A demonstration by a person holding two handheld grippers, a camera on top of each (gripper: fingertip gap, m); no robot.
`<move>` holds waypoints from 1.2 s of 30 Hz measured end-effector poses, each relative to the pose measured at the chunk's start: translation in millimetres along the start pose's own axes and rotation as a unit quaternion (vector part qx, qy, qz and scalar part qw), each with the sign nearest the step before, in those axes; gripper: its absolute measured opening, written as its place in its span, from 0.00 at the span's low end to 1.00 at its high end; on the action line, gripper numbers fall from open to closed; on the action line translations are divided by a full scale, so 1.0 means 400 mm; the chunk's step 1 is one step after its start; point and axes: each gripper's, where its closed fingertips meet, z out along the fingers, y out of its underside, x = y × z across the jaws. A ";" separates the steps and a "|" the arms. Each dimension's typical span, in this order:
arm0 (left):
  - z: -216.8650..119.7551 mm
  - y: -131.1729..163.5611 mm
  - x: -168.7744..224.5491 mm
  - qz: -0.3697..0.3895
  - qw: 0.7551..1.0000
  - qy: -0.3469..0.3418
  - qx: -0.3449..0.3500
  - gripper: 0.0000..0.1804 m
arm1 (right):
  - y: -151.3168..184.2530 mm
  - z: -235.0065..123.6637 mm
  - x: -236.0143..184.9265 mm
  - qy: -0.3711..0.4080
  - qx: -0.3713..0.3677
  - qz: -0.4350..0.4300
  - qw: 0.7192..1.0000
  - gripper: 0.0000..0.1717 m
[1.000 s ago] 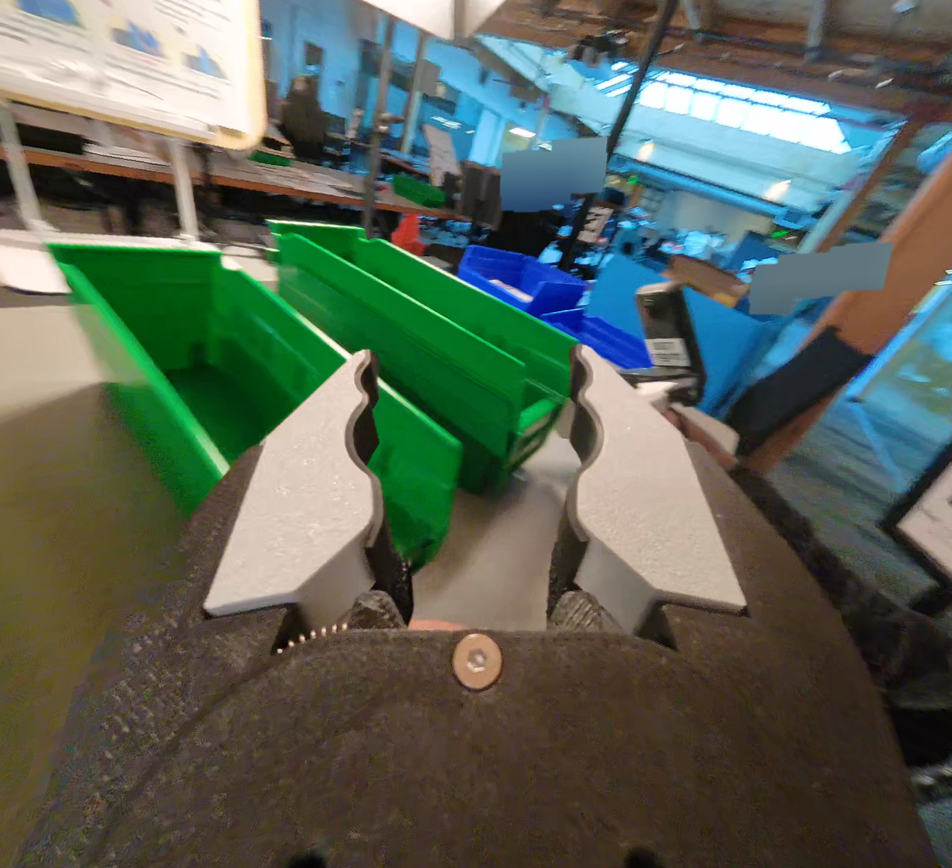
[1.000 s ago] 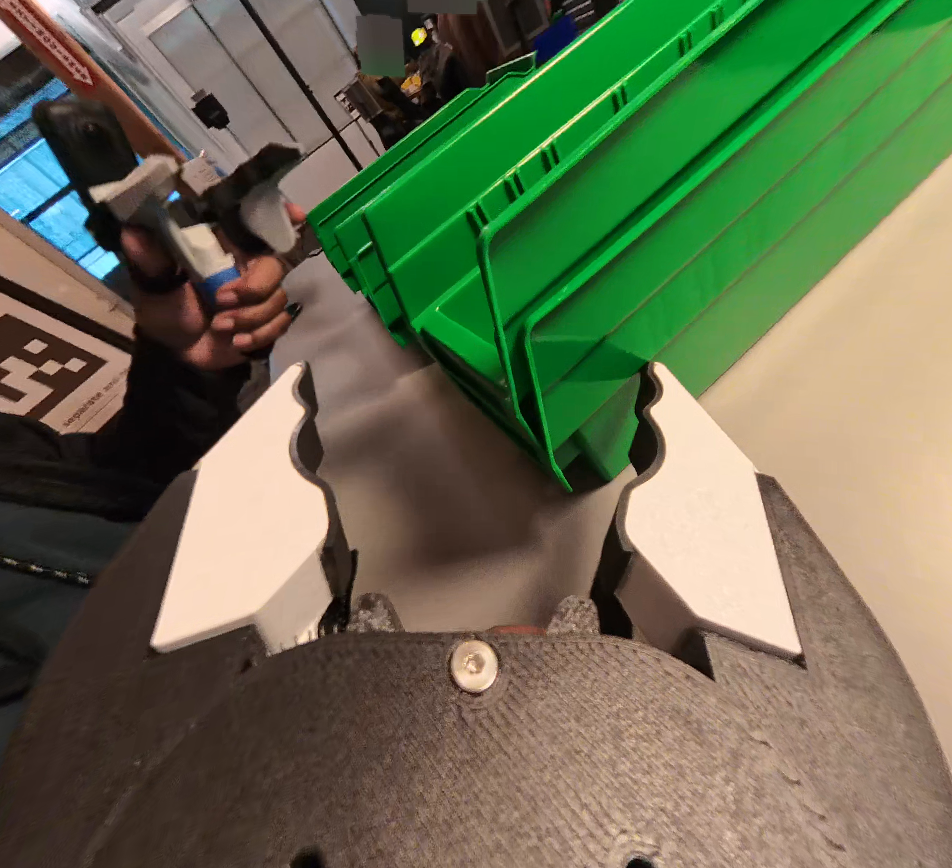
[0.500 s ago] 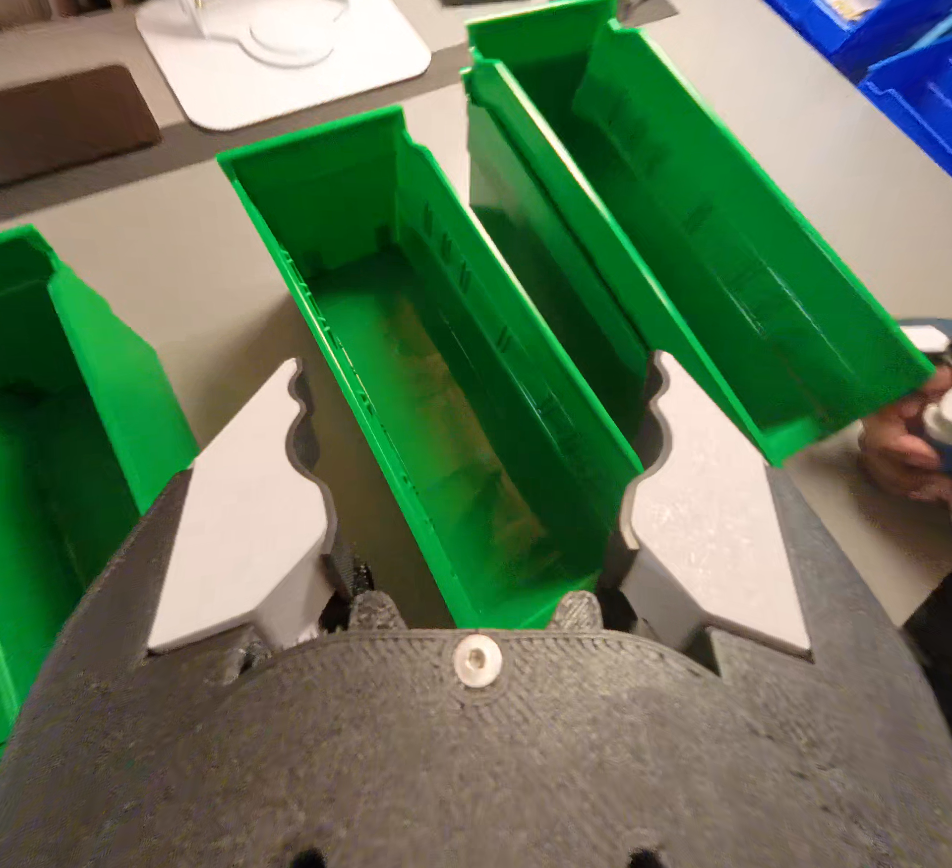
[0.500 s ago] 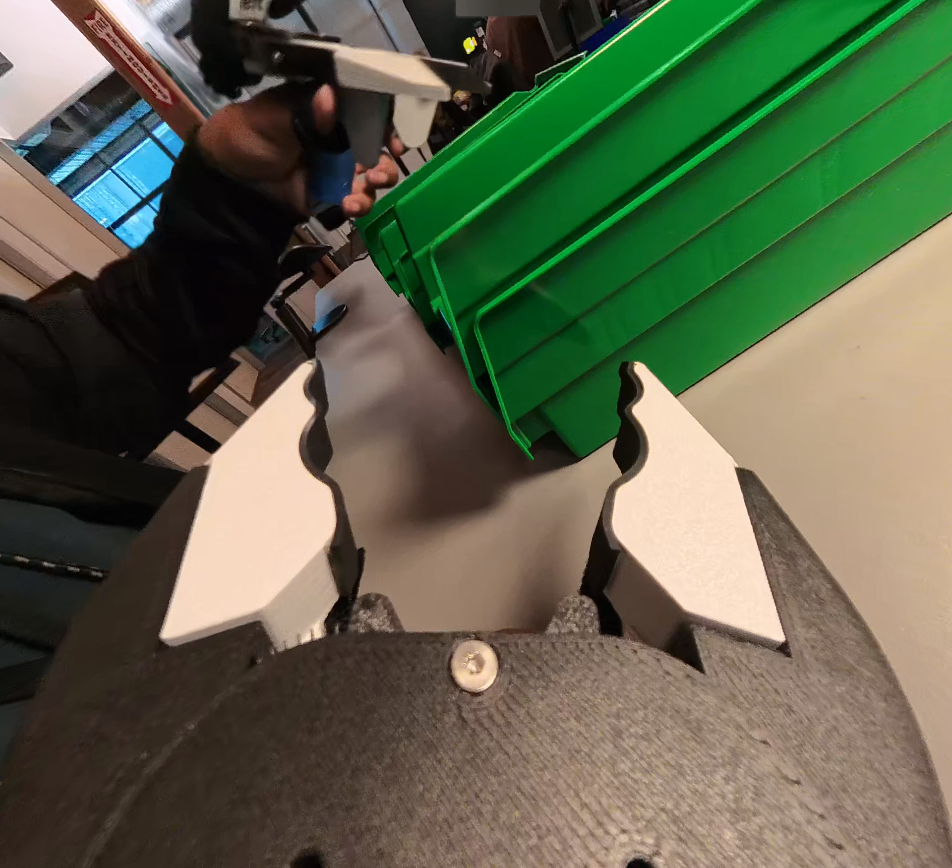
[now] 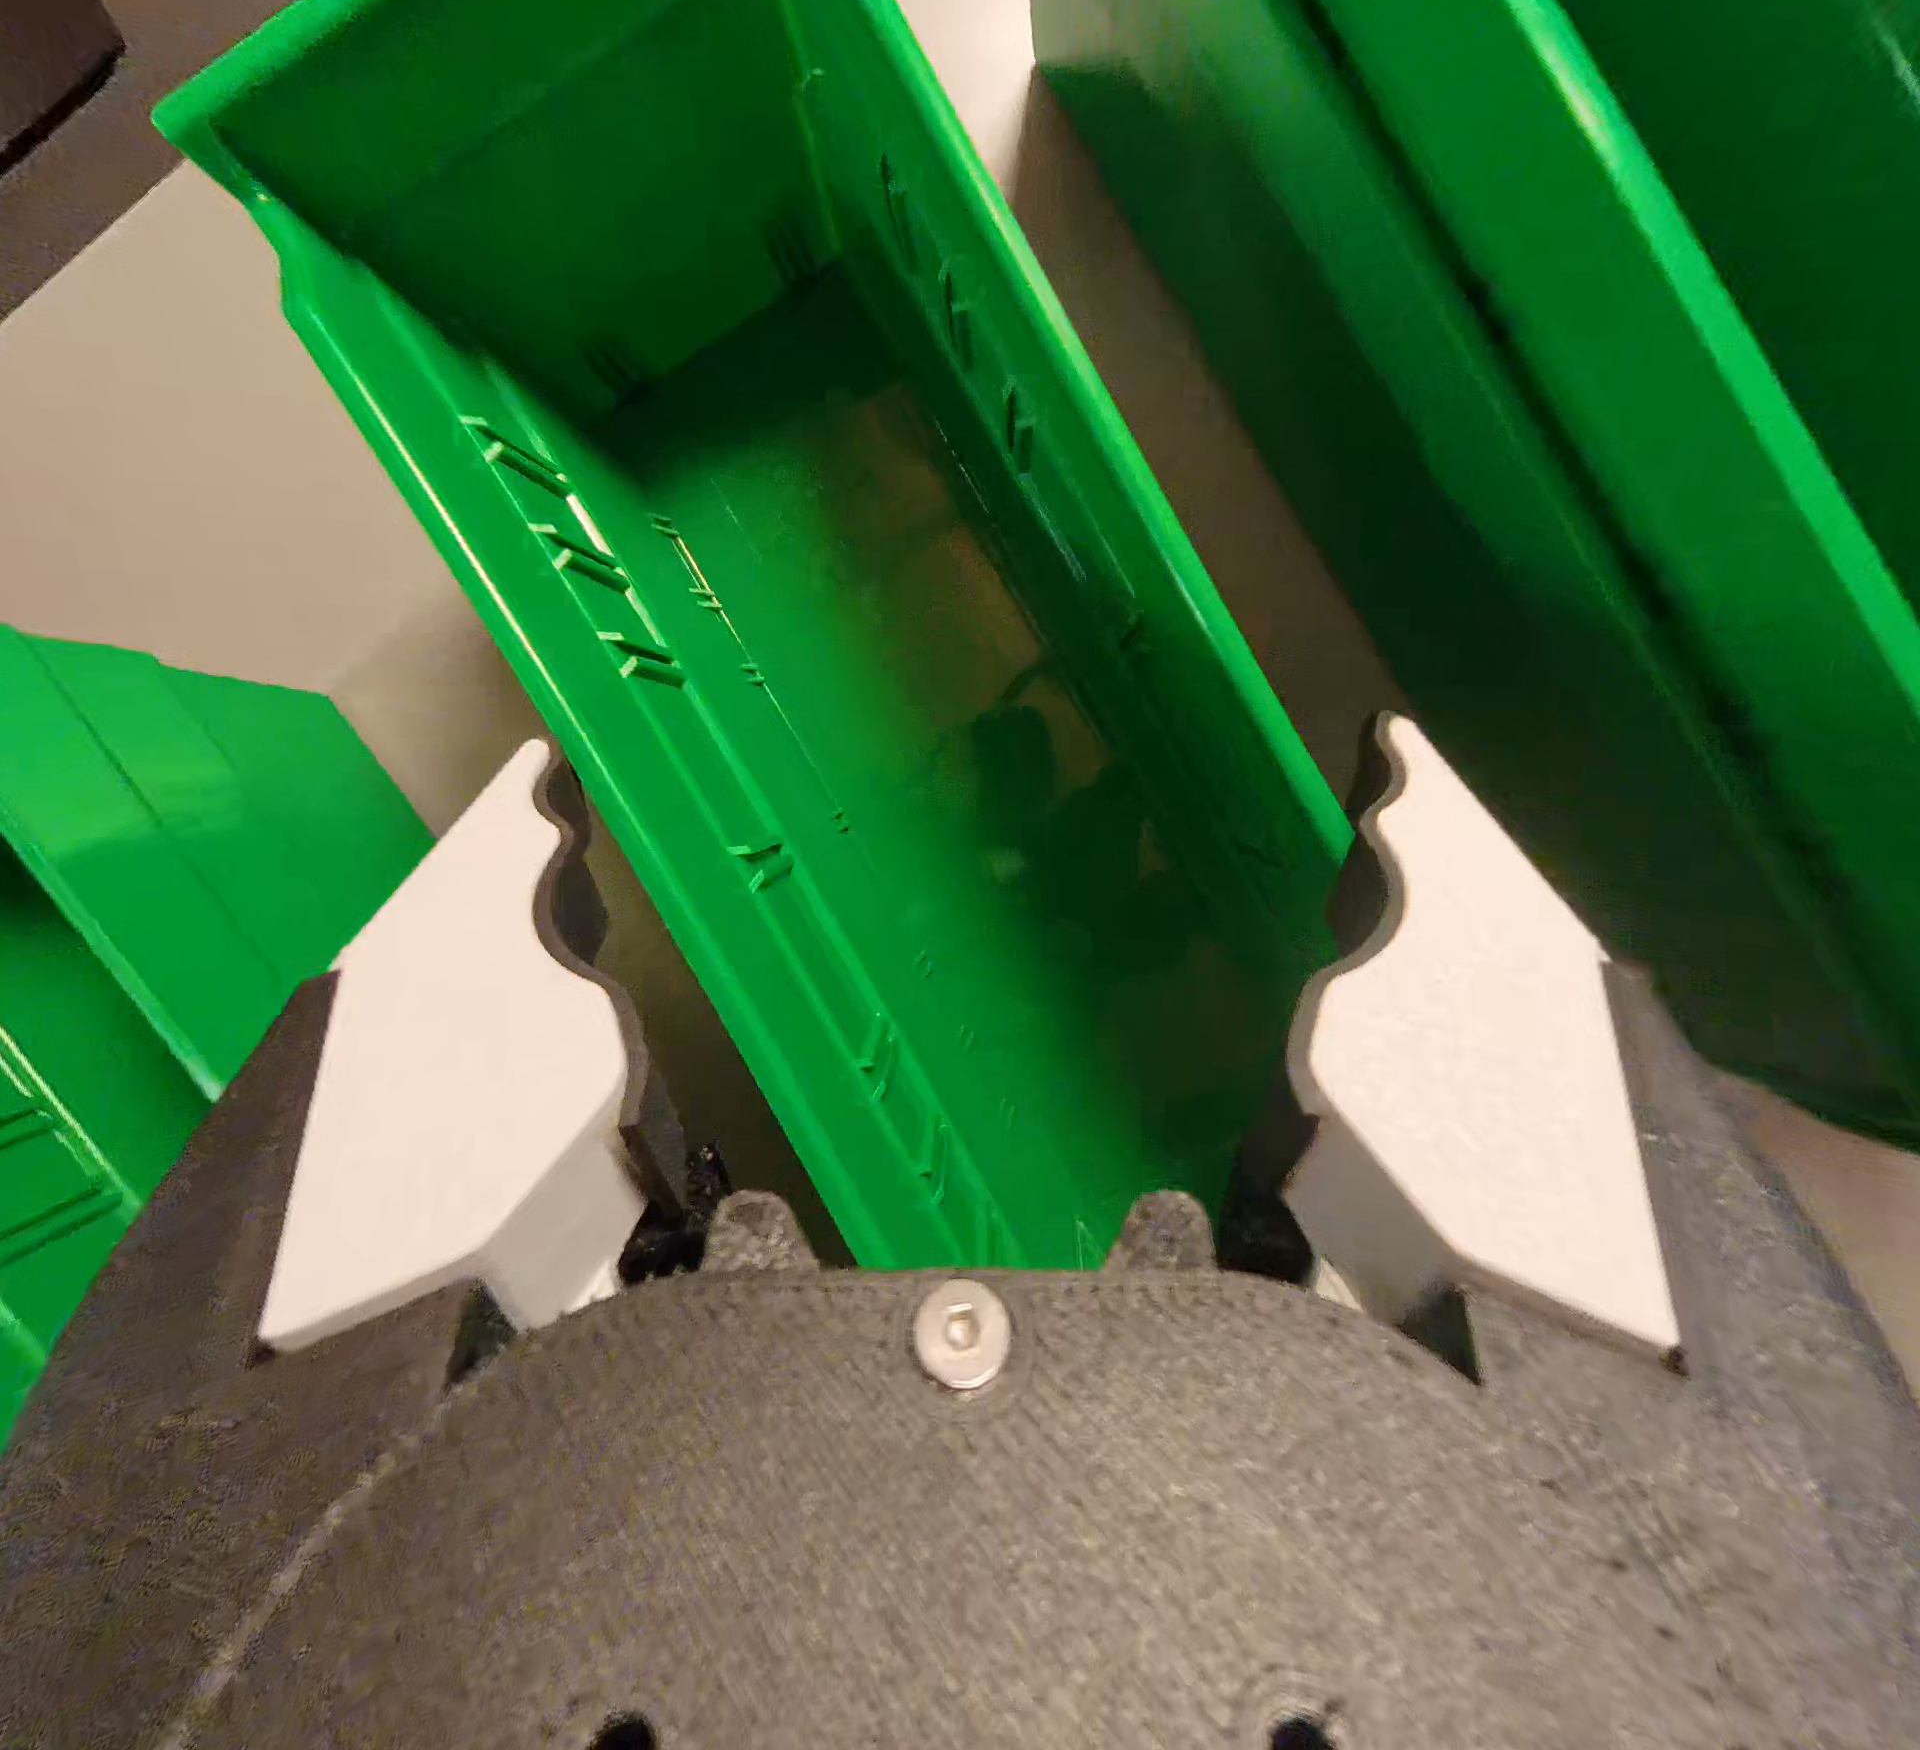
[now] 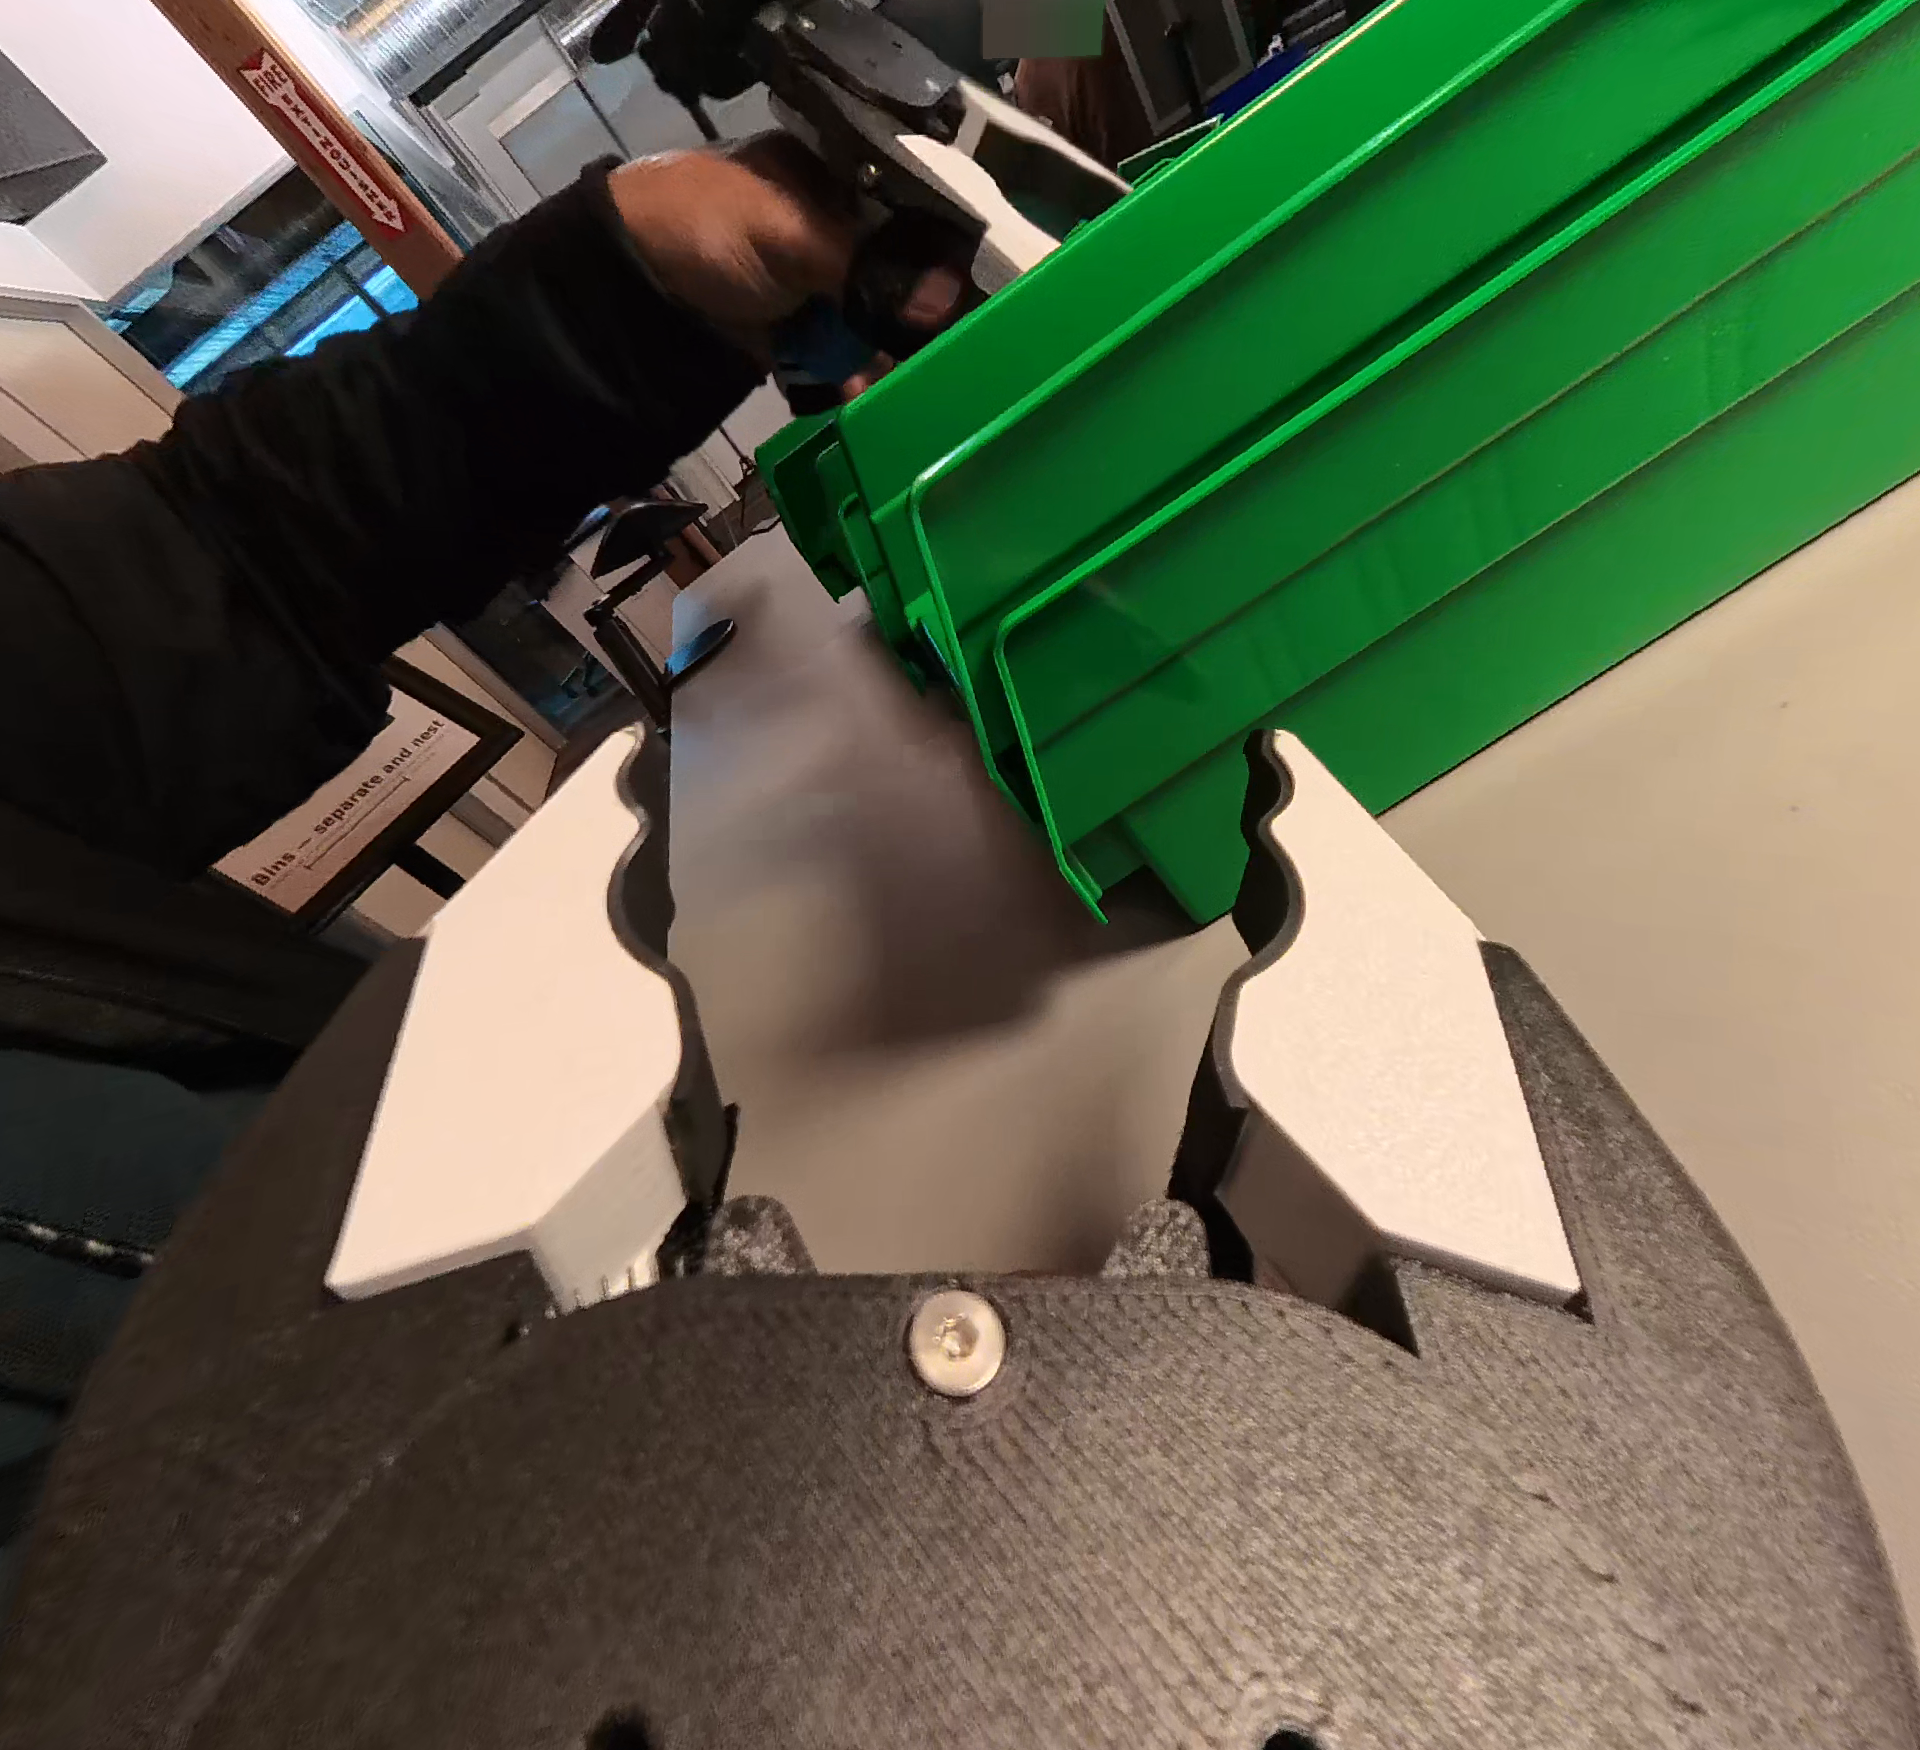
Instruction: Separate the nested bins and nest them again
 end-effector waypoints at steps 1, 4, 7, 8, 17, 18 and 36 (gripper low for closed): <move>-0.001 0.005 -0.008 0.010 1.000 0.005 -0.010 0.79 | 0.001 0.001 0.000 -0.001 -0.001 0.001 1.000 0.65; -0.016 0.016 -0.043 0.024 0.999 -0.013 -0.040 0.77 | 0.003 0.003 0.001 -0.002 -0.006 0.005 1.000 0.65; -0.043 -0.006 -0.067 -0.004 0.999 -0.041 -0.023 0.76 | 0.002 0.003 0.003 -0.002 -0.004 0.007 1.000 0.65; -0.046 -0.010 -0.066 -0.017 0.999 -0.040 -0.020 0.76 | 0.002 0.002 0.004 -0.002 -0.004 0.009 1.000 0.65; -0.003 0.015 -0.087 -0.044 0.995 -0.051 -0.069 0.73 | 0.004 0.004 0.000 -0.006 -0.006 0.009 1.000 0.65; 0.001 0.018 -0.084 -0.045 0.995 -0.046 -0.072 0.72 | 0.004 0.004 0.000 -0.006 -0.006 0.009 1.000 0.65; -0.004 0.013 -0.084 -0.032 0.993 -0.065 -0.097 0.68 | 0.003 0.003 0.002 -0.009 -0.005 0.018 1.000 0.65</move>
